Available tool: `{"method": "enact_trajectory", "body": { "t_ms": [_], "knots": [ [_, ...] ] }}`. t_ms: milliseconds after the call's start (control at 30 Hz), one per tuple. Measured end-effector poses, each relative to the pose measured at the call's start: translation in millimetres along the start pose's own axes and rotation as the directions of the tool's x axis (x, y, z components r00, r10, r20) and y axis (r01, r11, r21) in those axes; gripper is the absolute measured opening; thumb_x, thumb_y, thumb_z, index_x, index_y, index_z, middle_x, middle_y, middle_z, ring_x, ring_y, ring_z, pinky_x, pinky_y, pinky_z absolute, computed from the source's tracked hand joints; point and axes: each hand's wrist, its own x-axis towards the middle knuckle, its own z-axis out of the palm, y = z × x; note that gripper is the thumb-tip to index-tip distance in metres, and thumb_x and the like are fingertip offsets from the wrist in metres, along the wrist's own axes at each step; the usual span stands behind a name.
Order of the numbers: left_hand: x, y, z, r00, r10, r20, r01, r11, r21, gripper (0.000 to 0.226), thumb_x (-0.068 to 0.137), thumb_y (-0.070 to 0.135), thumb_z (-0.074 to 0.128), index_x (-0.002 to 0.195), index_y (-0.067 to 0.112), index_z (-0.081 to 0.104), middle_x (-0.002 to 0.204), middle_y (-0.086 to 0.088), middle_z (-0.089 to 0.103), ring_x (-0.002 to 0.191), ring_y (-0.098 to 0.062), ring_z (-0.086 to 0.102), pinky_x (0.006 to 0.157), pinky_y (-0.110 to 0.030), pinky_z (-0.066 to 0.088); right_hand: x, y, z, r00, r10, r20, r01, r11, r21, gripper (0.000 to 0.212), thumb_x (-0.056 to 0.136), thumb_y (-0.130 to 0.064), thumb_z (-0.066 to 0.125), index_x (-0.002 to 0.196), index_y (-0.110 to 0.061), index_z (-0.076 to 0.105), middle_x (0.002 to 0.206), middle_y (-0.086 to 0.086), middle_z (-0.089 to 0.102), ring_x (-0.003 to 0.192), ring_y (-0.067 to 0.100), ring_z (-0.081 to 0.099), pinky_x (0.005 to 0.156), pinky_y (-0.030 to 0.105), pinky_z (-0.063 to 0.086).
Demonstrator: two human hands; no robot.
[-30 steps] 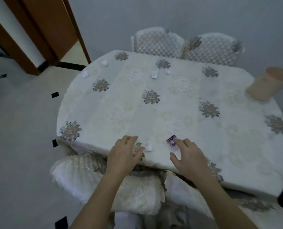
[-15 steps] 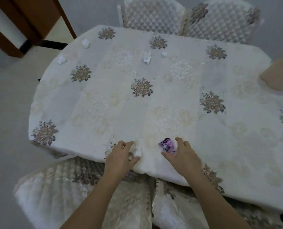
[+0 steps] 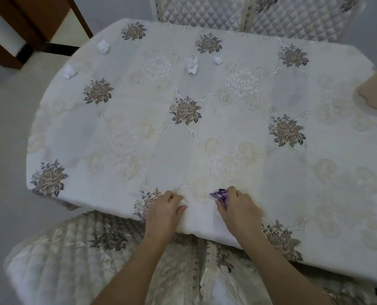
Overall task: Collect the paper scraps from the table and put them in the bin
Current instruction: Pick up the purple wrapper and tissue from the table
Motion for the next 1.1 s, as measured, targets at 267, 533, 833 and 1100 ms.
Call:
{"method": "enact_trajectory", "body": {
  "t_ms": [267, 533, 833, 1100],
  "knots": [
    [-1.7, 10.2, -9.4, 0.997, -0.078, -0.017, 0.074, 0.979, -0.187, 0.012, 0.096, 0.025, 0.06, 0.105, 0.017, 0.063, 0.103, 0.001, 0.055, 0.084, -0.02, 0.058, 0.067, -0.035, 0.048, -3.4, 4.4, -20.5, 0.986, 0.123, 0.111, -0.155, 0.919, 0.363, 0.016, 0.097, -0.037, 0.055, 0.089, -0.024, 0.053, 0.069, -0.006, 0.057, 0.065, 0.017, 0.052, 0.05, 0.031, 0.034],
    [-3.7, 39.0, -66.4, 0.985, -0.172, -0.022, 0.137, 0.85, -0.509, 0.009, 0.094, 0.039, 0.06, 0.089, 0.031, 0.06, 0.067, 0.006, 0.063, 0.063, -0.018, 0.062, 0.059, -0.038, 0.053, -11.3, -5.0, -81.2, 0.986, 0.157, 0.061, -0.145, 0.607, 0.781, 0.014, 0.092, -0.034, 0.063, 0.08, -0.028, 0.066, 0.062, -0.005, 0.06, 0.048, 0.005, 0.045, 0.052, 0.027, 0.037],
    [-25.4, 77.1, -134.8, 0.986, -0.105, -0.13, -0.013, 0.727, -0.686, 0.011, 0.098, 0.027, 0.057, 0.089, 0.021, 0.062, 0.084, 0.0, 0.067, 0.061, -0.01, 0.062, 0.055, -0.015, 0.044, -28.7, -28.3, -151.3, 0.966, 0.234, -0.108, -0.034, 0.531, 0.847, 0.015, 0.087, -0.028, 0.071, 0.072, -0.026, 0.071, 0.054, -0.004, 0.056, 0.05, 0.005, 0.044, 0.054, 0.022, 0.034],
    [-51.7, 97.3, -157.5, 0.986, 0.014, -0.164, -0.131, 0.669, -0.732, 0.01, 0.099, 0.025, 0.055, 0.093, 0.021, 0.061, 0.084, 0.002, 0.068, 0.064, 0.002, 0.059, 0.057, -0.013, 0.045, -64.0, -39.0, -173.9, 0.936, 0.321, -0.144, -0.005, 0.422, 0.906, 0.015, 0.083, -0.032, 0.072, 0.07, -0.026, 0.072, 0.066, 0.0, 0.068, 0.065, 0.019, 0.061, 0.071, 0.043, 0.053]
  ]
}}
